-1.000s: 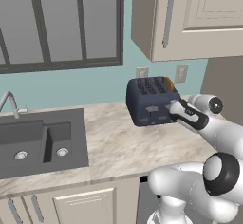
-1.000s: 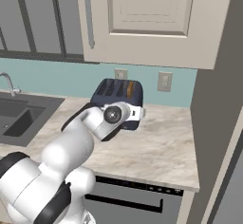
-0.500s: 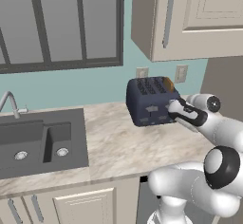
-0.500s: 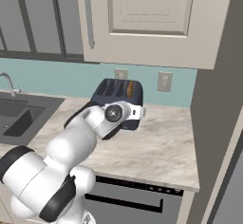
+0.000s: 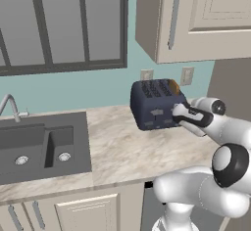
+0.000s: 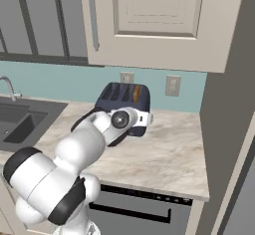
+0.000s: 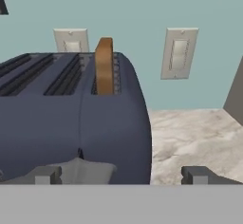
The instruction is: Start the toaster. Once the lever pops up, take the bread to the plate on the dining counter.
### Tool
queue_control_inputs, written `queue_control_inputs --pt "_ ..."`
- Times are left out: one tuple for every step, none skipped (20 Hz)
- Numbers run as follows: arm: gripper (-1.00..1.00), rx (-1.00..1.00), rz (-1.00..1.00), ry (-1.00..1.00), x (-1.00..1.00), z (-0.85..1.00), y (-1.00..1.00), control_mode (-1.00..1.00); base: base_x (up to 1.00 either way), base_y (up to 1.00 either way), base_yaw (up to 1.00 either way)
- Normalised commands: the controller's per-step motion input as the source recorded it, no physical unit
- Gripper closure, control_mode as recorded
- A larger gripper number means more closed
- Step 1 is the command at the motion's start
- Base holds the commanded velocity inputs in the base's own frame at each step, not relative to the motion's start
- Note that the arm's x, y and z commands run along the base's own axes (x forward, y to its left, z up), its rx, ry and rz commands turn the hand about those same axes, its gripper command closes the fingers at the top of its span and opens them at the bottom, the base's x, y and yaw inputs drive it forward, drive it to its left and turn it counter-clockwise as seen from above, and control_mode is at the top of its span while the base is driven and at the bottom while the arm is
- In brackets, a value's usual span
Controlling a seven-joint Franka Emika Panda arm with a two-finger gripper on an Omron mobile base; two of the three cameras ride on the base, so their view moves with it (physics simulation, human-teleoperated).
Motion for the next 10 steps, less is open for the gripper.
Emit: queue_control_inputs --pt "-1.0 0.0 0.0 0.0 0.07 -0.19 -0.01 -1.0 0.0 0.0 0.0" --pt "-1.0 0.0 0.0 0.0 0.07 -0.19 -0.01 -1.0 0.0 0.0 0.0" --pt "-1.0 0.0 0.0 0.0 0.06 -0.19 -0.01 -1.0 0.0 0.0 0.0" --pt "-1.0 0.0 0.0 0.0 0.05 -0.17 -0.01 -1.0 0.0 0.0 0.0" --pt "-1.0 0.0 0.0 0.0 0.04 -0.15 -0.01 -1.0 0.0 0.0 0.0" --pt "-1.0 0.0 0.0 0.0 0.04 -0.13 -0.02 -1.0 0.0 0.0 0.0" --pt "-1.0 0.0 0.0 0.0 0.03 -0.08 -0.04 -1.0 0.0 0.0 0.0" --pt "-1.0 0.01 0.0 0.0 0.0 -0.01 -0.09 -1.0 0.0 0.0 0.0" --pt "-1.0 0.0 0.0 0.0 0.0 0.0 -0.09 -1.0 0.0 0.0 0.0" --pt "-1.0 0.0 0.0 0.0 0.0 0.0 -0.08 -1.0 0.0 0.0 0.0"
